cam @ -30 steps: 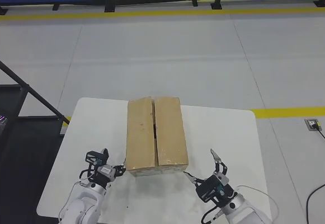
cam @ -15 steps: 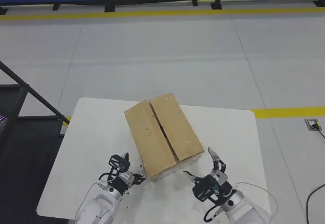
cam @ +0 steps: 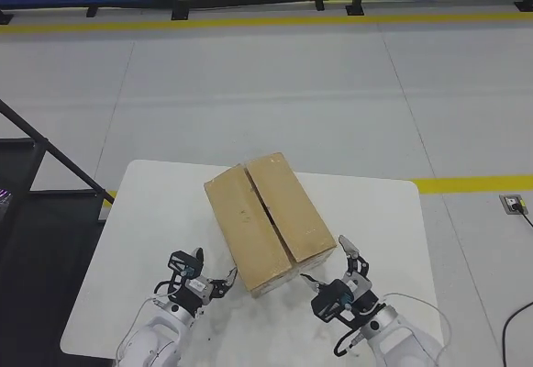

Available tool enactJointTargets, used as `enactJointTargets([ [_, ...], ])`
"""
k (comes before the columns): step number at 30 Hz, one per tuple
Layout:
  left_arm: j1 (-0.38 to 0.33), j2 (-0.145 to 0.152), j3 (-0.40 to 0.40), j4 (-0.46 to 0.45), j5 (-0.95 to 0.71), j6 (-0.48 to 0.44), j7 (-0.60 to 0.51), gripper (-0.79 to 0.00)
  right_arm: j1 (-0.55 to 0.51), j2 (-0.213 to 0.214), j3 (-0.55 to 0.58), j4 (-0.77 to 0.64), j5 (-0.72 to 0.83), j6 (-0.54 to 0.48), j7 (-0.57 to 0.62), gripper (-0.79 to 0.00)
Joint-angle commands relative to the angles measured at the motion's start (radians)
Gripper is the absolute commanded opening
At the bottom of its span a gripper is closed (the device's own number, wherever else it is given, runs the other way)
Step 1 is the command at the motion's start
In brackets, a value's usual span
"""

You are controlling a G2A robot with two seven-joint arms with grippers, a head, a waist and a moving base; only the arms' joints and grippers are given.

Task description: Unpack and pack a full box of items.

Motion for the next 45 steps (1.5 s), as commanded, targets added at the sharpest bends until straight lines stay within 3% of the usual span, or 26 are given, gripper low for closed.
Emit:
enactJointTargets([
  [1,-0.007,-0.003,0.023,0.002,0.013,-0.009,-0.005,0.000,-0.002,0.000,0.005,-0.002,0.002,-0.001,-0.001,0.000],
  [14,-0.053,-0.019,0.140,-0.011,0.079,-0.062,-0.045,0.000,-0.042,0.004,0.050,0.008,0.017,0.002,-0.043,0.000],
  [20,-0.069,-0.016,0.159,-0.011,0.121,-0.134,-0.088,0.000,-0.045,0.006,0.066,0.007,0.031,-0.030,-0.049,0.000],
  [24,-0.030,0.002,0.082,-0.059,0.117,-0.179,-0.085,0.000,-0.034,0.007,0.074,0.007,0.039,-0.050,-0.042,0.000],
  [30,0.106,0.033,-0.170,-0.171,-0.039,-0.182,-0.042,0.000,-0.014,0.006,0.075,0.001,0.052,-0.063,-0.044,0.000],
  [35,0.138,0.045,-0.328,-0.169,-0.177,-0.170,-0.051,0.000,0.001,0.005,0.070,-0.004,0.058,-0.067,-0.049,0.000],
  [38,0.114,0.048,-0.375,-0.134,-0.232,-0.147,-0.083,0.000,0.002,0.004,0.069,-0.014,0.057,-0.069,-0.047,0.000],
  [45,0.111,0.048,-0.379,-0.131,-0.234,-0.142,-0.087,0.000,-0.003,0.005,0.072,-0.023,0.055,-0.072,-0.038,0.000],
])
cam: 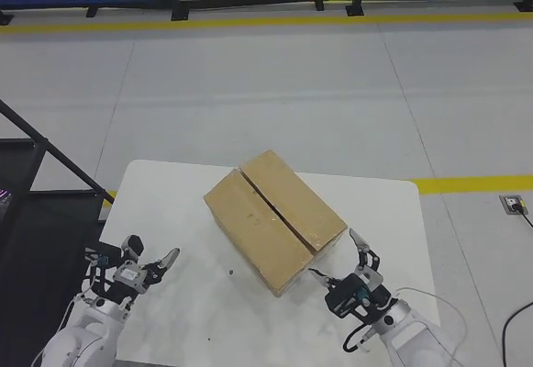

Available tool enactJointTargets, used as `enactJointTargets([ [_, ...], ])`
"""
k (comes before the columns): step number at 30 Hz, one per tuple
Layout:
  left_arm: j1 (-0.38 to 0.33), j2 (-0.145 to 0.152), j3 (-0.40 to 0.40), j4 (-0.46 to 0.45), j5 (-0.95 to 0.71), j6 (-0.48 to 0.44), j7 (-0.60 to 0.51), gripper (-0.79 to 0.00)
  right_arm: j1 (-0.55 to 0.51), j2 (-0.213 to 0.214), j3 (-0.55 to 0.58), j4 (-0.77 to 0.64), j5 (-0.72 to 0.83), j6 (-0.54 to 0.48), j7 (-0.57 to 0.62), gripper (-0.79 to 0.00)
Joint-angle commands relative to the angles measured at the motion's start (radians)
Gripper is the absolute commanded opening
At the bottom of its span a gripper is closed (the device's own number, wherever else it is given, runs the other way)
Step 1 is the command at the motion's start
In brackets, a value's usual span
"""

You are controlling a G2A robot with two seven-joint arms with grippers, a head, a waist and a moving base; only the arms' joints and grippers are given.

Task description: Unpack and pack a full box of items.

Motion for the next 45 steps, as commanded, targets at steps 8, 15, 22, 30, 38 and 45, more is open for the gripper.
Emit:
enactJointTargets([
  [8,-0.142,-0.007,0.034,0.140,-0.049,0.041,0.007,0.000,-0.010,0.000,0.009,-0.014,0.023,0.014,-0.024,0.000],
  [15,-0.477,-0.020,0.142,0.479,-0.014,0.024,0.039,0.000,-0.061,0.004,0.034,-0.055,0.004,0.022,-0.026,0.000],
  [22,-0.738,-0.054,0.317,0.773,0.112,0.008,0.117,0.000,-0.176,0.008,0.082,-0.082,0.012,0.074,-0.057,0.000],
  [30,-0.919,-0.105,0.469,1.041,0.199,0.004,0.184,0.000,-0.275,0.013,0.130,-0.110,0.020,0.091,-0.095,0.000],
  [38,-0.970,-0.118,0.500,1.163,0.173,-0.172,0.238,0.000,-0.259,0.007,0.148,-0.089,0.179,0.092,-0.102,0.000],
  [45,-0.935,-0.100,0.485,1.132,0.180,-0.264,0.278,0.000,-0.245,0.005,0.165,-0.063,0.292,0.052,-0.165,0.000],
])
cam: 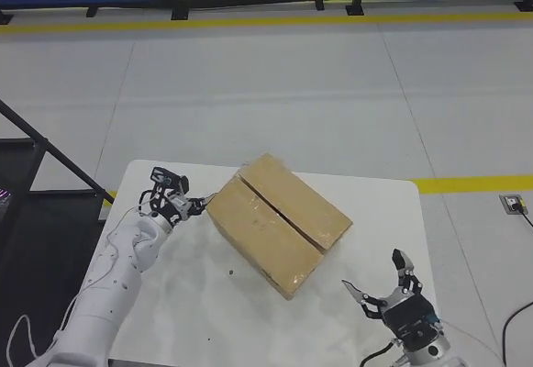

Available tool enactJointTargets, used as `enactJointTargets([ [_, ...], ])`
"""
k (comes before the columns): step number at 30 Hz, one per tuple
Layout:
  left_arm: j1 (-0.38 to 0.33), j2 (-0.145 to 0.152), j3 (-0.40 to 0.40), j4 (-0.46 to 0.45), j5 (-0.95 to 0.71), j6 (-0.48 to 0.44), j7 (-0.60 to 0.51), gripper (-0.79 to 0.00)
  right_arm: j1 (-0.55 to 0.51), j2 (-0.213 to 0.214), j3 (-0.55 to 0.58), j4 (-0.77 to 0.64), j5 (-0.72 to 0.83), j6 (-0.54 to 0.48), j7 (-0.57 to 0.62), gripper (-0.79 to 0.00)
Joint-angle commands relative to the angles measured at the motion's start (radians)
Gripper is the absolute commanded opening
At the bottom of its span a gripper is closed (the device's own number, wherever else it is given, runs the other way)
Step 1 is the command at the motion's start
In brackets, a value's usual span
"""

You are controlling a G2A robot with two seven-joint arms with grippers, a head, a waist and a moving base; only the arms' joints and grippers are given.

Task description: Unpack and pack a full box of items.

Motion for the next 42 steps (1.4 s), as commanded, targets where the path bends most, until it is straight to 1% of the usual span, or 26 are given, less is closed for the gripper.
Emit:
enactJointTargets([
  [1,0.020,0.006,-0.006,-0.023,-0.002,-0.027,0.007,0.000,0.000,0.000,0.000,0.000,-0.009,0.001,0.001,0.000],
  [5,0.064,0.015,-0.010,-0.085,0.008,-0.038,0.015,0.000,0.001,0.000,-0.001,-0.002,-0.011,0.001,0.003,0.000],
  [6,0.075,0.017,-0.012,-0.102,0.007,-0.040,0.016,0.000,0.004,0.000,-0.007,-0.010,-0.020,-0.012,0.008,0.000],
  [8,0.098,0.020,-0.015,-0.135,0.006,-0.043,0.014,0.000,0.009,0.000,-0.014,-0.017,0.025,-0.048,0.012,0.000],
  [9,0.110,0.022,-0.017,-0.151,0.006,-0.044,0.013,0.000,0.013,0.000,-0.015,-0.018,0.071,-0.088,0.006,0.000],
  [11,0.134,0.027,-0.025,-0.183,0.003,-0.044,0.013,0.000,0.024,0.002,-0.003,0.004,0.242,-0.228,-0.035,0.000],
  [12,0.146,0.030,-0.030,-0.199,0.000,-0.045,0.013,0.000,0.029,0.004,0.017,0.031,0.324,-0.279,-0.031,0.000],
  [14,0.171,0.035,-0.040,-0.229,-0.005,-0.049,0.008,0.000,0.047,0.008,0.041,0.066,0.494,-0.398,0.012,0.000],
  [15,0.183,0.038,-0.045,-0.246,-0.005,-0.052,0.005,0.000,0.059,0.011,0.059,0.089,0.560,-0.438,0.045,0.000],
  [23,0.281,0.057,-0.080,-0.376,-0.016,-0.054,-0.028,0.000,0.059,0.011,0.059,0.089,0.560,-0.438,0.045,0.000],
  [25,0.300,0.060,-0.085,-0.400,-0.020,-0.054,-0.037,0.000,0.066,0.012,0.048,0.083,0.545,-0.426,0.089,0.000],
  [26,0.308,0.062,-0.088,-0.411,-0.020,-0.054,-0.040,0.000,0.073,0.012,0.042,0.089,0.568,-0.434,0.109,0.000],
  [30,0.340,0.067,-0.100,-0.454,-0.028,-0.060,-0.045,0.000,0.121,0.014,0.047,0.143,0.728,-0.432,0.239,0.000],
  [33,0.365,0.071,-0.109,-0.484,-0.040,-0.064,-0.040,0.000,0.166,0.018,0.048,0.192,0.900,-0.433,0.378,0.000],
  [36,0.389,0.074,-0.117,-0.511,-0.049,-0.067,-0.042,0.000,0.219,0.026,0.052,0.245,1.040,-0.433,0.541,0.000],
  [39,0.410,0.077,-0.121,-0.538,-0.052,-0.069,-0.046,0.000,0.270,0.035,0.052,0.291,1.134,-0.439,0.686,0.000],
  [42,0.423,0.079,-0.122,-0.556,-0.053,-0.068,-0.051,0.000,0.310,0.040,0.041,0.325,1.197,-0.445,0.771,0.000],
])
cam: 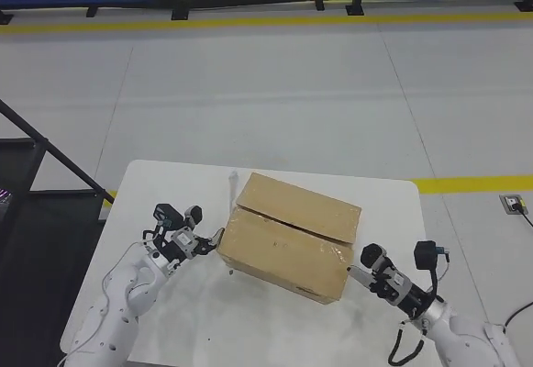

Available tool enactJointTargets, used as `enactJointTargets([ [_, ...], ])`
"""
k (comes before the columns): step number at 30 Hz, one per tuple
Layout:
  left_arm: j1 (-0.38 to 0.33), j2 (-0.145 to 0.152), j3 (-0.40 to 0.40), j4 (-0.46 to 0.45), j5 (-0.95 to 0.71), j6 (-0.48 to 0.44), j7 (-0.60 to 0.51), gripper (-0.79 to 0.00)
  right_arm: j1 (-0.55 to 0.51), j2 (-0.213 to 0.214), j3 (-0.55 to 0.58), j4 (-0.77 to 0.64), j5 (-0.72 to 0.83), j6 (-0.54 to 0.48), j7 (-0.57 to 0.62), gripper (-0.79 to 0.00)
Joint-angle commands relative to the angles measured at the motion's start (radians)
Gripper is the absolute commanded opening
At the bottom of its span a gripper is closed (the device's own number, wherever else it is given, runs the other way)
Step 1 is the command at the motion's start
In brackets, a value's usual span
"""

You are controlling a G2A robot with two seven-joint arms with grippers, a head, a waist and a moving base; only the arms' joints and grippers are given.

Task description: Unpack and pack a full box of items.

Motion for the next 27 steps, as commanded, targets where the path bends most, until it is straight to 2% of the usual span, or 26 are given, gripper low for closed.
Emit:
enactJointTargets([
  [1,0.008,0.001,0.000,-0.011,-0.001,0.001,-0.004,0.000,0.027,0.003,-0.013,0.023,0.049,-0.014,0.065,0.000],
  [7,0.023,0.004,0.000,-0.035,-0.005,-0.004,-0.016,0.000,0.075,0.009,-0.030,0.073,0.150,-0.062,0.133,0.000],
  [8,0.025,0.004,0.000,-0.038,-0.008,-0.006,-0.018,0.000,0.080,0.010,-0.033,0.079,0.164,-0.070,0.142,-0.074],
  [9,0.027,0.004,-0.001,-0.040,-0.011,-0.007,-0.019,0.000,0.085,0.011,-0.035,0.083,0.175,-0.078,0.151,-0.268],
  [10,0.028,0.005,-0.002,-0.041,-0.014,-0.008,-0.021,0.000,0.089,0.012,-0.036,0.088,0.181,-0.081,0.157,-0.360],
  [11,0.029,0.005,-0.002,-0.043,-0.017,-0.008,-0.022,0.000,0.093,0.014,-0.037,0.091,0.182,-0.081,0.164,-0.406],
  [14,0.031,0.006,-0.002,-0.047,-0.025,-0.010,-0.026,0.000,0.105,0.017,-0.040,0.096,0.160,-0.073,0.182,-0.456],
  [16,0.033,0.006,-0.001,-0.050,-0.029,-0.011,-0.029,0.000,0.108,0.018,-0.050,0.092,0.140,-0.067,0.183,-0.526],
  [18,0.035,0.006,0.000,-0.053,-0.030,-0.012,-0.030,0.000,0.108,0.019,-0.058,0.086,0.113,-0.061,0.178,-0.551],
  [20,0.037,0.006,0.002,-0.055,-0.034,-0.016,-0.031,0.000,0.109,0.020,-0.063,0.085,0.096,-0.057,0.176,-0.637],
  [25,0.043,0.007,0.006,-0.060,-0.042,-0.024,-0.037,0.000,0.110,0.025,-0.064,0.087,0.083,-0.064,0.177,-0.653],
  [26,0.044,0.007,0.006,-0.062,-0.041,-0.025,-0.038,0.000,0.109,0.026,-0.063,0.087,0.084,-0.066,0.176,-0.606],
  [27,0.046,0.008,0.006,-0.065,-0.042,-0.027,-0.039,0.000,0.108,0.027,-0.062,0.087,0.084,-0.068,0.175,-0.603],
])
